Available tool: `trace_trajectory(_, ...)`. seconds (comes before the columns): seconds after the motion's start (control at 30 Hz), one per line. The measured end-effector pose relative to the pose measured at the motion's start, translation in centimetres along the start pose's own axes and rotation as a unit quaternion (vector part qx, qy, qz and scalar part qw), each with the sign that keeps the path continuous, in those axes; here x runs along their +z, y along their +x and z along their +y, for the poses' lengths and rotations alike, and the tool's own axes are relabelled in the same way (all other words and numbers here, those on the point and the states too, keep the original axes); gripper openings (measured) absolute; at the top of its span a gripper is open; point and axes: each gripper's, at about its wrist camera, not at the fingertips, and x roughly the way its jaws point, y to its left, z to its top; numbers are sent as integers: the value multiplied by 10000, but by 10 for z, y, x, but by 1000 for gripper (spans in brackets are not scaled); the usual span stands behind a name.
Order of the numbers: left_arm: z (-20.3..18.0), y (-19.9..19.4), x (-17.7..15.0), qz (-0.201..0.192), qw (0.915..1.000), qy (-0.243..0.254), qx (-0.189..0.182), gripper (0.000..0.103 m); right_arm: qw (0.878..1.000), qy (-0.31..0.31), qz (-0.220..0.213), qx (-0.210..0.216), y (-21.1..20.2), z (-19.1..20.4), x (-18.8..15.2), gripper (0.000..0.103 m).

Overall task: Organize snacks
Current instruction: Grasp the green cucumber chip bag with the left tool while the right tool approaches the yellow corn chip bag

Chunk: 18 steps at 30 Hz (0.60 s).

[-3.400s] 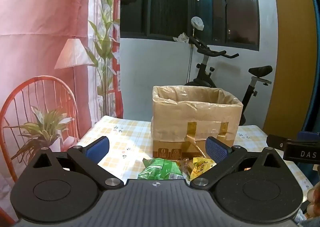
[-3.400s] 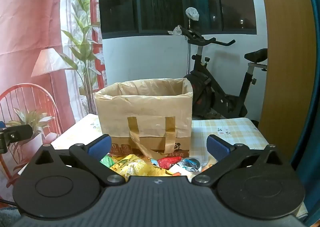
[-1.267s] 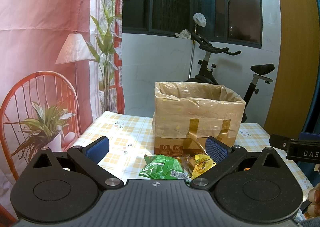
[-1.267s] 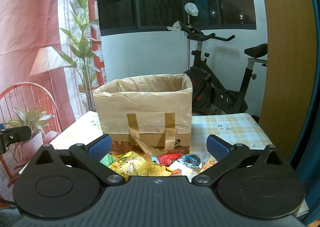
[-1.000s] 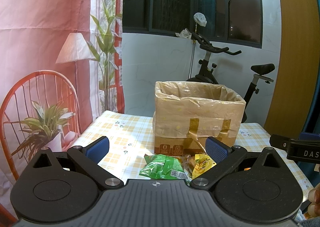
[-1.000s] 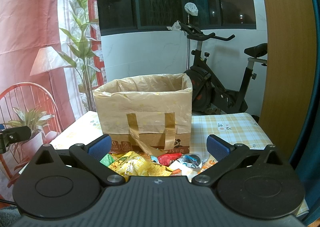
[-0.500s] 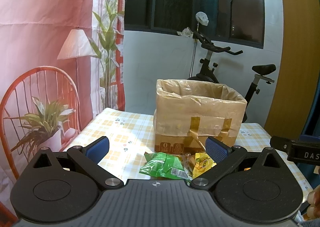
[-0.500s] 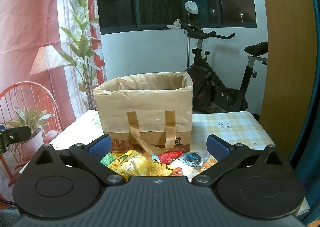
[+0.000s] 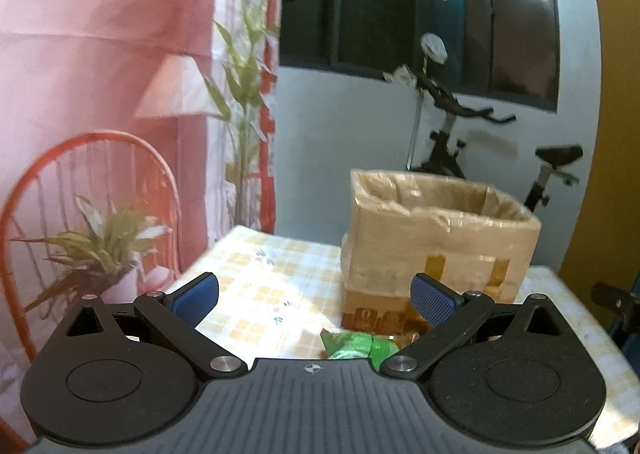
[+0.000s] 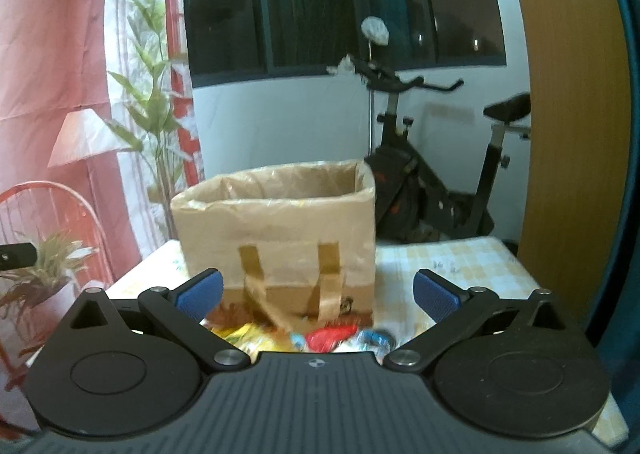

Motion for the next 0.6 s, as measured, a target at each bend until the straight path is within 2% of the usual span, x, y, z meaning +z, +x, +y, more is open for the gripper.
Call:
trace_trajectory(0.23,-12,55,-29,871,9950,43,-486,102,9991,-218,359,102,50,2,-23,103)
trace_trajectory(0.4,-13,82,-56,1667,9817,-190,-899,102,9976,-306,617,55,70,5,-45,103)
trace_trajectory(0.6,-9,96,-77,2274,9678,-446,-988,98,9965,-268,792,3,76,1,-65,103)
